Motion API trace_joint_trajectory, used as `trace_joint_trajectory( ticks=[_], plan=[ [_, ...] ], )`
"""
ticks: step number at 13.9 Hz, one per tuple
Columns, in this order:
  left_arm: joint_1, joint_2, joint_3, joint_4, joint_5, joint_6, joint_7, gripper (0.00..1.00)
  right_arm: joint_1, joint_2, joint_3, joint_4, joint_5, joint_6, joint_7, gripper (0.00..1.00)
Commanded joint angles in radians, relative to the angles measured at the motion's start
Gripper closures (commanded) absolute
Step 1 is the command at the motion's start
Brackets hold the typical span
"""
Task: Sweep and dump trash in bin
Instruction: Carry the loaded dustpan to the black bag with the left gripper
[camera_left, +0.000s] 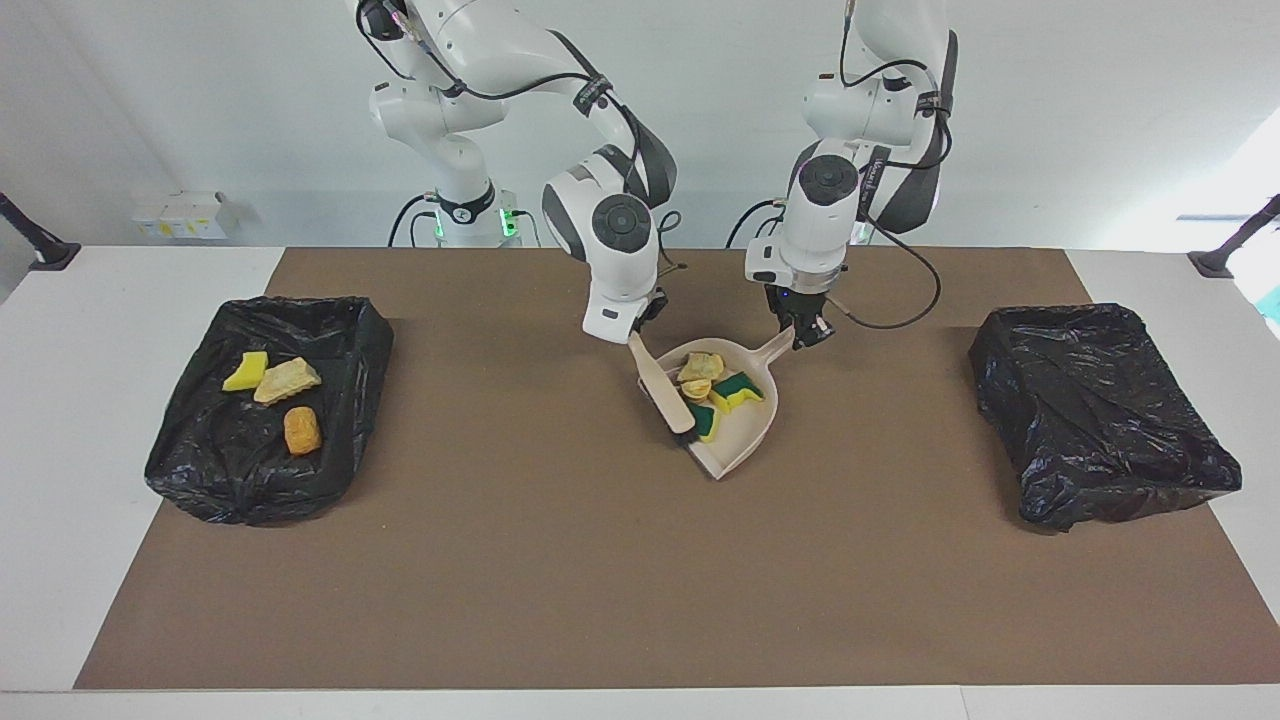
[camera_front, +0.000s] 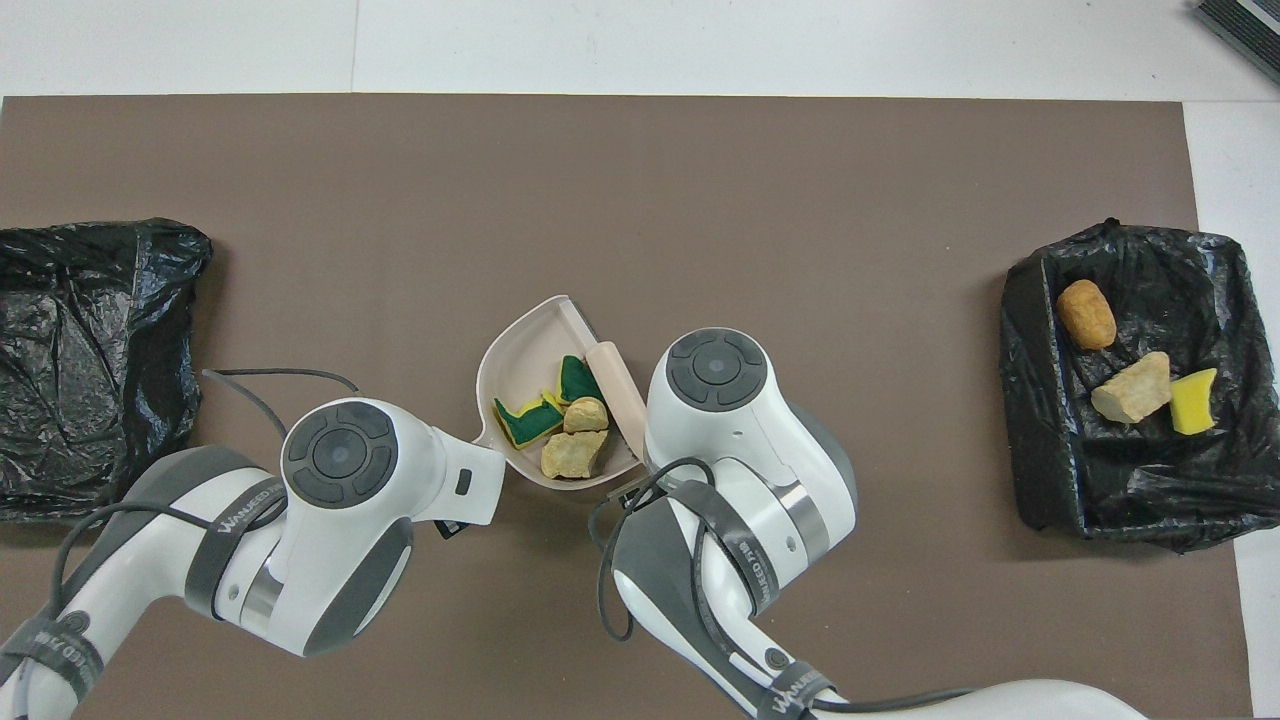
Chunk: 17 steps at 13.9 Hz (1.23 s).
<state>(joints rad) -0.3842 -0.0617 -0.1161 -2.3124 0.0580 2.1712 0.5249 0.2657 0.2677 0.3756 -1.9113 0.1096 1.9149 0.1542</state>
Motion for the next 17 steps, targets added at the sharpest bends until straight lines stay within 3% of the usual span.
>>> trace_joint_trajectory(
  ticks=[1,7,10,14,17],
  plan=[
    [0.004,-0.006,0.001,-0.008,0.006,0.018,-0.022,1.00,-0.020,-0.042,0.009,-0.025,0.041,-0.039,-0.025,1.00],
    [0.047,-0.027,0.004,0.024,-0.009,0.015,-0.031,1.00,-0.167,-0.039,0.002,0.004,0.019,-0.109,-0.133,1.00],
    [0.068,-0.038,0.009,0.037,-0.010,0.013,-0.029,1.00,-0.207,-0.080,-0.001,0.012,0.018,-0.164,-0.128,1.00],
    [0.106,-0.084,0.010,0.039,-0.027,-0.011,-0.016,1.00,-0.177,-0.136,0.008,-0.006,0.019,-0.221,0.009,1.00],
    [0.168,-0.093,0.010,0.079,-0.027,-0.080,0.038,1.00,-0.079,-0.200,0.008,-0.075,0.025,-0.205,0.206,1.00]
  ],
)
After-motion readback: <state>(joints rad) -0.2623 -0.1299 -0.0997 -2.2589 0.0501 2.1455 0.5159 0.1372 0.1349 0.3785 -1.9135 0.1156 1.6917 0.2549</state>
